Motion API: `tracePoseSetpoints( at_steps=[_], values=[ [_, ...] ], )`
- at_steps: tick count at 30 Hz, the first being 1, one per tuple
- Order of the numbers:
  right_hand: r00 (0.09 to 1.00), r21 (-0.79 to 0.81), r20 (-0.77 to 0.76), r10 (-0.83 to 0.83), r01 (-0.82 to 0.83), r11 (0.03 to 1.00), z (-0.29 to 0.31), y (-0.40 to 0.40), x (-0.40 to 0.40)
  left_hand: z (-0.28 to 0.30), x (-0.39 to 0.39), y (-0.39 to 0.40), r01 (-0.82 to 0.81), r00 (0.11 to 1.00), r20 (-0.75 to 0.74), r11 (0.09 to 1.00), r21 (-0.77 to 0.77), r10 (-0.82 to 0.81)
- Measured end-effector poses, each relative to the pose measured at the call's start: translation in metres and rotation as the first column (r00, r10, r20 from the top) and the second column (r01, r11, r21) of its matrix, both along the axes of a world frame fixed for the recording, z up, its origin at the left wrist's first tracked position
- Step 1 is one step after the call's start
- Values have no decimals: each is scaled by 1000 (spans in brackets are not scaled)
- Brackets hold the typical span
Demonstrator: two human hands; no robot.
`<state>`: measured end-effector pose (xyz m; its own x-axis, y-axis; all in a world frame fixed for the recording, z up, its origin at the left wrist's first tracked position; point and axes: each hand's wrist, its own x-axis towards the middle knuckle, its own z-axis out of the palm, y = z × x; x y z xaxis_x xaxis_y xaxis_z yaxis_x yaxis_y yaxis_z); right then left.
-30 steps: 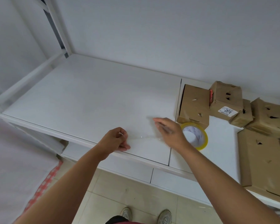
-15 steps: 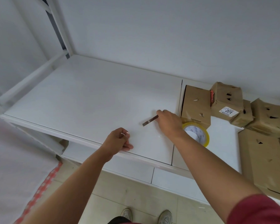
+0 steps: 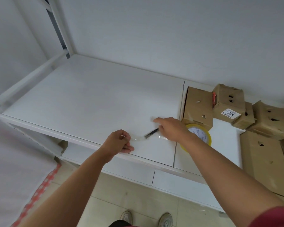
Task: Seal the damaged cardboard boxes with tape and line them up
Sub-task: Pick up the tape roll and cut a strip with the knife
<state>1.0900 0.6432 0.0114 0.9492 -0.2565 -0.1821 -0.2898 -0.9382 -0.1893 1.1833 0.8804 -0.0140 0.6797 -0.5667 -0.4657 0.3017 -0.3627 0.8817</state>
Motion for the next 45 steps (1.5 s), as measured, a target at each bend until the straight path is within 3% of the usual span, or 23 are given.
tracePoseSetpoints(
  at_steps=[3,7,12,17,19,22,26,28,32,37,42,45],
  values=[
    [996,-1,-55,76,-76,997,-2,6,0,2,0,1,-1,1000,-11,1000,-2,1],
    [1000,41,0,-11,11,999,2,6,-4,5,0,1,2,1000,-21,1000,-2,-2],
    [998,88,-63,-3,9,996,2,1,-24,7,2,1,-5,999,-40,1000,0,5],
    [993,322,-21,-116,116,939,12,0,-31,11,11,5,-28,999,-44,1000,11,28],
    [989,338,30,-144,125,933,14,0,-29,13,14,8,-14,999,-32,1000,16,14],
    [994,161,110,-3,-15,987,12,9,-14,15,17,10,7,1000,-11,1000,25,-7],
    [981,-4,-64,183,-184,983,5,24,6,16,16,9,48,999,11,998,31,-49],
    [970,-58,-77,232,-237,970,7,26,9,17,15,10,52,998,44,998,28,-53],
    [959,-193,31,283,-272,943,19,20,4,22,18,15,1,985,175,1000,20,-4],
    [910,-441,257,325,-188,877,48,36,-16,39,25,16,-121,965,223,990,-77,135],
    [927,-450,269,260,-118,885,58,51,-24,54,32,14,-159,923,341,984,-84,178],
    [940,-396,213,266,-166,903,62,56,-23,61,38,15,-159,877,451,986,-48,164]
  ],
)
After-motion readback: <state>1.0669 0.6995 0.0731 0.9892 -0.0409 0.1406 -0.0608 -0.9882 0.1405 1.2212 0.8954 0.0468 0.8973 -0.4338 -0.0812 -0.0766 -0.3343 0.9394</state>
